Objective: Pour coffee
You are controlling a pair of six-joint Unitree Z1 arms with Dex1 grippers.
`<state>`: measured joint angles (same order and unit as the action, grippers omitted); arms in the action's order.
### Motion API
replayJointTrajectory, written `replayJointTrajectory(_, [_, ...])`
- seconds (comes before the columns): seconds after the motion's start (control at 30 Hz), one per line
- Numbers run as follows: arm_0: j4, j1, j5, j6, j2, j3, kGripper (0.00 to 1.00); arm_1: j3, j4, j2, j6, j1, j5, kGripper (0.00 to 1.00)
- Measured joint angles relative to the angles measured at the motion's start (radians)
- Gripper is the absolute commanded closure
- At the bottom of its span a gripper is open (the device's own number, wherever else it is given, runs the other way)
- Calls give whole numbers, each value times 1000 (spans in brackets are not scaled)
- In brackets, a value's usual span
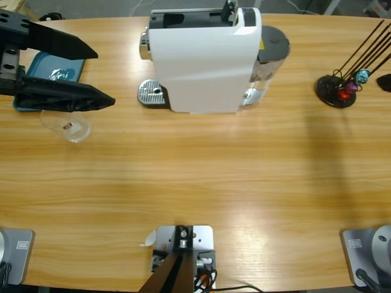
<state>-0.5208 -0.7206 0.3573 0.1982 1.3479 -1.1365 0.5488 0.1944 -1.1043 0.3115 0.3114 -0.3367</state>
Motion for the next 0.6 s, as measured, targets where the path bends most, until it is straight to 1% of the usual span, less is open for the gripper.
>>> replayJointTrajectory(0.1, [0,-4,0,-13,-2,0,0,-43,-87,-23,2,-2,0,228])
replayJointTrajectory(0.23, [0,-9,0,-23,-2,0,0,-80,-193,-70,2,-8,0,230])
replayJointTrajectory(0.5, [0,-11,0,-23,-2,0,0,-142,-383,-231,1,-55,0,233])
replayJointTrajectory(0.6, [0,-11,0,-23,1,0,0,-156,-423,-275,0,-64,3,242])
